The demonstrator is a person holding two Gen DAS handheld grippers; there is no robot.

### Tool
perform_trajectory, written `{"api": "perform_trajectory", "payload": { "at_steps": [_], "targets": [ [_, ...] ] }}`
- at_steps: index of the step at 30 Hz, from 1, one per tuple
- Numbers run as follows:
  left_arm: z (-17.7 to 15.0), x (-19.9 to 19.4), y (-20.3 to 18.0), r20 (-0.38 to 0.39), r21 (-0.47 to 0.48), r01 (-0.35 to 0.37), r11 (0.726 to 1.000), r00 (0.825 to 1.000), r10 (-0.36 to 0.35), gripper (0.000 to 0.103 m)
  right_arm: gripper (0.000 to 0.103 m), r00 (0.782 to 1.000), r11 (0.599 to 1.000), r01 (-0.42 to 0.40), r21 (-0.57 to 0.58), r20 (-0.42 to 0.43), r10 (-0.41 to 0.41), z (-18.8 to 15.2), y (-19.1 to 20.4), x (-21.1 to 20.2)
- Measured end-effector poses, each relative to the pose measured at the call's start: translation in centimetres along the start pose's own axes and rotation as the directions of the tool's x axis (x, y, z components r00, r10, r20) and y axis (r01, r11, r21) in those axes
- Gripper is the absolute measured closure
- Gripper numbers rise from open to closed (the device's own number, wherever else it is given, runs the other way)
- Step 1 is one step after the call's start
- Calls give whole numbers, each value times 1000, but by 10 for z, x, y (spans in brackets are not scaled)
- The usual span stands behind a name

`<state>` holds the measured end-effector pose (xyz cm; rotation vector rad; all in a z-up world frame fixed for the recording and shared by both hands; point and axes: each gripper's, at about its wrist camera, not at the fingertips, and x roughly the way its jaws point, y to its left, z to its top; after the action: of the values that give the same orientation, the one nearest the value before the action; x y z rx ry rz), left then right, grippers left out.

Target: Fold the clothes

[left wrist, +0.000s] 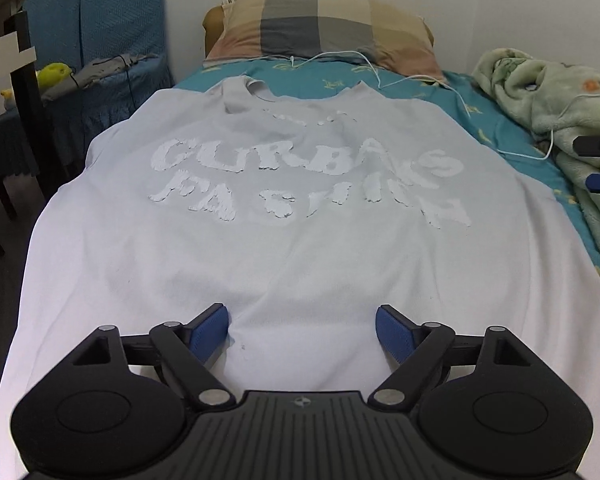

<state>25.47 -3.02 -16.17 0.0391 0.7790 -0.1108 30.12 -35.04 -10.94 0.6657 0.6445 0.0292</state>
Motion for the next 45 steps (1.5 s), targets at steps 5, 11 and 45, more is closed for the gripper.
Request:
{"api": "perform_trajectory", "payload": {
  "at_steps": [5, 11, 45],
  "targets": [
    [5, -4, 7, -25, -69, 18, 997, 999, -20, 20, 59, 1000, 998, 18, 55, 0, -18, 2, -13, 1],
    [-1, -5, 9, 11, -89, 5, 996, 1000, -4, 10, 59, 1000, 995, 8, 98, -23, -5, -3, -18, 4],
    [-19, -3, -4, 80, -2, -105, 994, 991, 105, 0, 59, 949, 945, -315, -91, -60, 311, -26, 53, -85]
  ]
}}
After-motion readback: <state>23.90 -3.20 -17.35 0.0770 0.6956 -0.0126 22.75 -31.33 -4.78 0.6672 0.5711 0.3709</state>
